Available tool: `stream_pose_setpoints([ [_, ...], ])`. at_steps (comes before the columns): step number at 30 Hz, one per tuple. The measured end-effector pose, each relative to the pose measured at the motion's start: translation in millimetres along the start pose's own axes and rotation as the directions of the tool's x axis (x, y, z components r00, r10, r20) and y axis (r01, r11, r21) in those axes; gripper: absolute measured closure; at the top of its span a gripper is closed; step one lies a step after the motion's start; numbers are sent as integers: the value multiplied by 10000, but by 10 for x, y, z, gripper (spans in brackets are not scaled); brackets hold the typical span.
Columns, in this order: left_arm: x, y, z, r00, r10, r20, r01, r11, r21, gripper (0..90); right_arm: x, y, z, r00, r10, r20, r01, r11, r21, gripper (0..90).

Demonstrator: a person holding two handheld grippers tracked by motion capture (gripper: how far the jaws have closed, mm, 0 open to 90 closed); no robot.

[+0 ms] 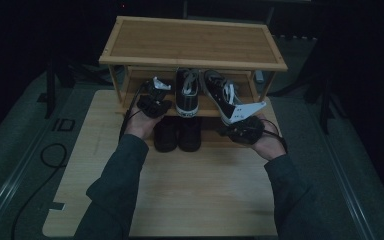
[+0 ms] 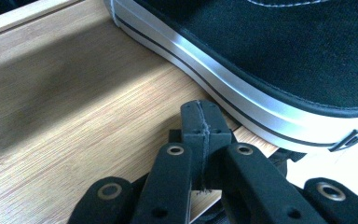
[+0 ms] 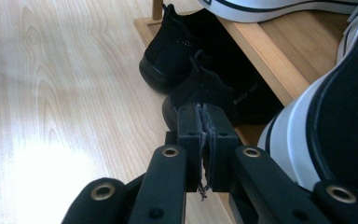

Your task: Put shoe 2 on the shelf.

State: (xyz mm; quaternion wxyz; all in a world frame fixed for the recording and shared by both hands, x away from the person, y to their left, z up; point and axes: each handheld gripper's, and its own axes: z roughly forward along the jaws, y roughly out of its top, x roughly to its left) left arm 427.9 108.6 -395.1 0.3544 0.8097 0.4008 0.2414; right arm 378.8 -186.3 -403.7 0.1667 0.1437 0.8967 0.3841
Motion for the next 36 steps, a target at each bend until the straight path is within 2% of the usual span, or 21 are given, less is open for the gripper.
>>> stream_pose_setpoints([
  [28, 12, -3, 0, 10000, -65, 74, 65, 10000, 3, 900, -71, -201, -175, 9998, 211, 69, -213, 9996, 205, 871],
  [36, 12, -4, 0, 9999, -58, 85, 58, 10000, -12, 900, -99, -242, -222, 9992, 307, 252, -312, 9993, 214, 891],
])
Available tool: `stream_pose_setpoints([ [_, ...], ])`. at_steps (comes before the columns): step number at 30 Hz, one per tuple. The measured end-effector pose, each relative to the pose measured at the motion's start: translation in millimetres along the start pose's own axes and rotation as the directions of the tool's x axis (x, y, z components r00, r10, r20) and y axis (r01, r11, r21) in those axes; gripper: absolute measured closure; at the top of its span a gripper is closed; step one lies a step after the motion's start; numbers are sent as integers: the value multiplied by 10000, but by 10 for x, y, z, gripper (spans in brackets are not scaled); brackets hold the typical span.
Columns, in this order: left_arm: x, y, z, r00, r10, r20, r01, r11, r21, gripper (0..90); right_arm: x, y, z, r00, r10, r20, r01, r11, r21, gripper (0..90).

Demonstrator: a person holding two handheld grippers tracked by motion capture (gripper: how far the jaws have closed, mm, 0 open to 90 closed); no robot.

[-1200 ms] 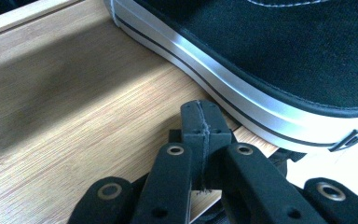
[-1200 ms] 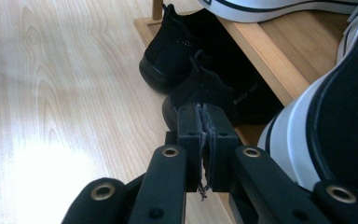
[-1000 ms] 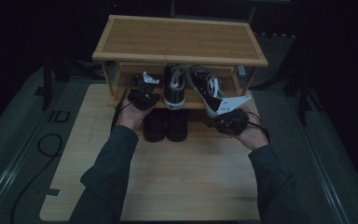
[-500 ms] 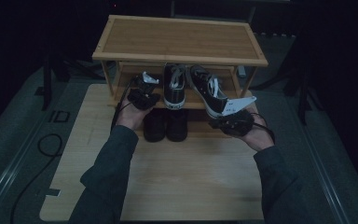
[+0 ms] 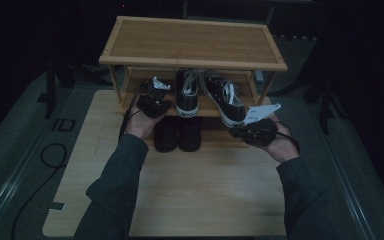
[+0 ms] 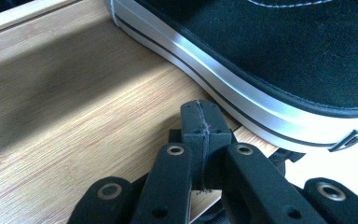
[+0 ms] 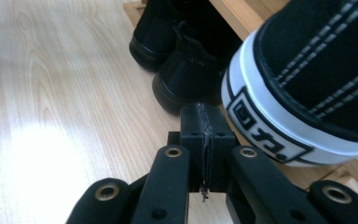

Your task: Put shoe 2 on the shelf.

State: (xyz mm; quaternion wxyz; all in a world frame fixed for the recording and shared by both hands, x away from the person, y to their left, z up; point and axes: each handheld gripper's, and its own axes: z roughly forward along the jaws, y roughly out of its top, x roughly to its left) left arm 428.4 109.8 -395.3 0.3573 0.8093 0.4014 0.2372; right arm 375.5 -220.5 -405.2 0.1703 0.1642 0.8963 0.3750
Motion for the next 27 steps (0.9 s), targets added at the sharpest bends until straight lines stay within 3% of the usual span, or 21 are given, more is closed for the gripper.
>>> stream_pose_setpoints([
  [20, -4, -5, 0, 10000, -36, -7, 36, 10000, -45, 900, -80, -155, -153, 9988, 344, 336, -338, 9992, -195, 894],
  [27, -5, -7, -1, 10000, -35, -18, 35, 10000, -38, 900, -82, -136, -192, 9986, 333, 401, -321, 9990, -318, 894],
])
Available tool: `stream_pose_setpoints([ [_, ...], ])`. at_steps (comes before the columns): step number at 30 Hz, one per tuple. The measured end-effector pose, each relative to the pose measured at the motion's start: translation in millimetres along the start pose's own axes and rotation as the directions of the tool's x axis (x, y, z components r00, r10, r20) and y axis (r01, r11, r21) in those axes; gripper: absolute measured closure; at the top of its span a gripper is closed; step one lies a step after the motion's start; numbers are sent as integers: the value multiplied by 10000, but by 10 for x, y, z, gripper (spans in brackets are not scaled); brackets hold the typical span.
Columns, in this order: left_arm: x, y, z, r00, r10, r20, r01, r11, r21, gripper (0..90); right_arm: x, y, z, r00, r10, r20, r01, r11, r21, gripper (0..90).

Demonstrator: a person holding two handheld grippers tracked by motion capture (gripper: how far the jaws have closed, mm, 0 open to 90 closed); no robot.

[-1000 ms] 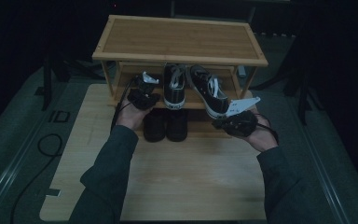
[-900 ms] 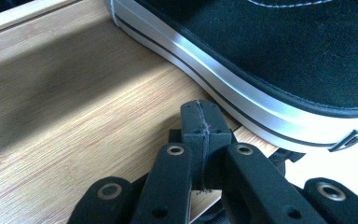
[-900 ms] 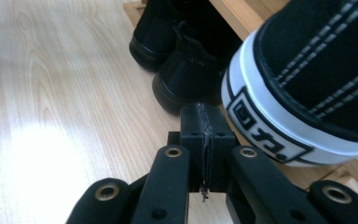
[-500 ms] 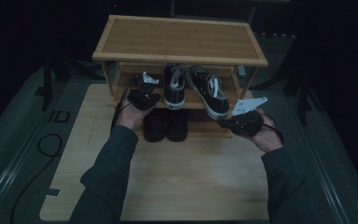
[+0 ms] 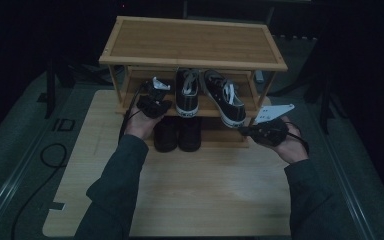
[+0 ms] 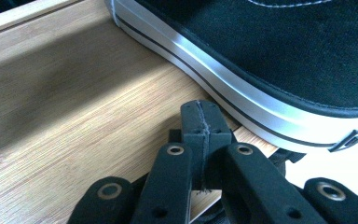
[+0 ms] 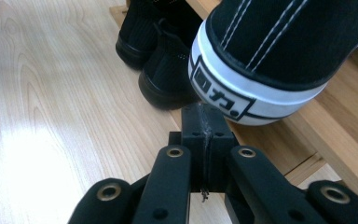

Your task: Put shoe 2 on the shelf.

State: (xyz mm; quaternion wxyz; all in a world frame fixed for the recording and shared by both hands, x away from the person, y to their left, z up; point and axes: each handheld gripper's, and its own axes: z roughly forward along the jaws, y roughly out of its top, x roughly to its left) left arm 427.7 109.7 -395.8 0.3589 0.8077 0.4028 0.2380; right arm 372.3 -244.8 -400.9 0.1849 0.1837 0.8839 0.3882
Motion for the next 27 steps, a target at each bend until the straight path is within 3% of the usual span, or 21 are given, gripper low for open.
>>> stream_pose_setpoints([
  [27, -6, -1, 3, 9999, -122, -17, 122, 9999, -35, 900, 15, 133, 18, 9999, -113, -103, 110, 9994, -328, 900],
])
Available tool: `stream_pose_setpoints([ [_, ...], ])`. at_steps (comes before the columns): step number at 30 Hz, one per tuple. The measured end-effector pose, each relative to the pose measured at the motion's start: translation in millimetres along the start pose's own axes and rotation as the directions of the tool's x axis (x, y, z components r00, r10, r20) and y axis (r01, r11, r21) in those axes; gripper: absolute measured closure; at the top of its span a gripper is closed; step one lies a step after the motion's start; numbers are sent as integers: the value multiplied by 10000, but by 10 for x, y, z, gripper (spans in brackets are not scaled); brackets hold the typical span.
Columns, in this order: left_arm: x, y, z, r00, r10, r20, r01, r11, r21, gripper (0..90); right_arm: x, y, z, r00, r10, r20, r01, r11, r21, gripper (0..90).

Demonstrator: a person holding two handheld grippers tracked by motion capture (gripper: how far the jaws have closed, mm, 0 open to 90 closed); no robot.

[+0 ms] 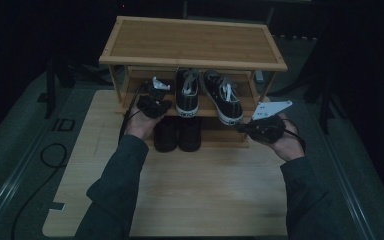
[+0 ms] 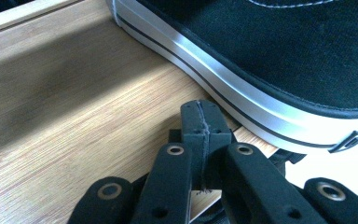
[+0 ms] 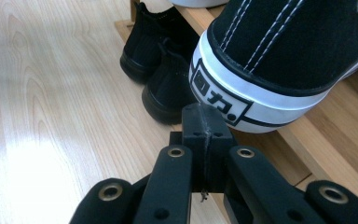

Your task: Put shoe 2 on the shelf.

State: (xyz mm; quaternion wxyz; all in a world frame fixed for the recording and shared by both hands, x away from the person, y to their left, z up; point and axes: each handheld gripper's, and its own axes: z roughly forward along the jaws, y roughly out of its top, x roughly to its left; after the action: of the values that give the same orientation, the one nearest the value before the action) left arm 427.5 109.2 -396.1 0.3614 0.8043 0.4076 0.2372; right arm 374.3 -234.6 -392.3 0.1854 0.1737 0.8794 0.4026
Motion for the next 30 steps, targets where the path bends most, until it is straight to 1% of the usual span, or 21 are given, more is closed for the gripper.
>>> stream_pose_setpoints([
  [4, 3, 0, 0, 10000, 10, 1, -10, 10000, 14, 900, 17, 70, 18, 10000, -58, -16, 58, 9999, -125, 900],
  [11, 1, 1, 0, 10000, -4, 2, 4, 10000, 8, 900, 22, 114, 27, 10000, -91, 14, 91, 9998, -189, 900],
  [14, 1, 1, 1, 10000, -6, 5, 6, 10000, 0, 900, 15, 124, 21, 9999, 20, 100, -17, 9996, -290, 900],
  [21, 4, 3, 0, 10000, 15, 9, -15, 10000, 22, 900, 10, 158, 13, 9999, 83, 124, -77, 9988, -488, 900],
  [25, 5, 2, 1, 10000, 30, 2, -30, 10000, 5, 900, 24, 148, 43, 10000, 59, 65, -56, 9992, -394, 900],
  [26, 6, 2, 1, 10000, 35, 2, -35, 10000, 6, 900, 38, 127, 78, 10000, 31, 4, -31, 9997, -253, 900],
  [30, 4, 2, 1, 10000, 12, 10, -12, 10000, 14, 900, 49, 88, 119, 9999, 75, -76, -77, 9997, -214, 900],
])
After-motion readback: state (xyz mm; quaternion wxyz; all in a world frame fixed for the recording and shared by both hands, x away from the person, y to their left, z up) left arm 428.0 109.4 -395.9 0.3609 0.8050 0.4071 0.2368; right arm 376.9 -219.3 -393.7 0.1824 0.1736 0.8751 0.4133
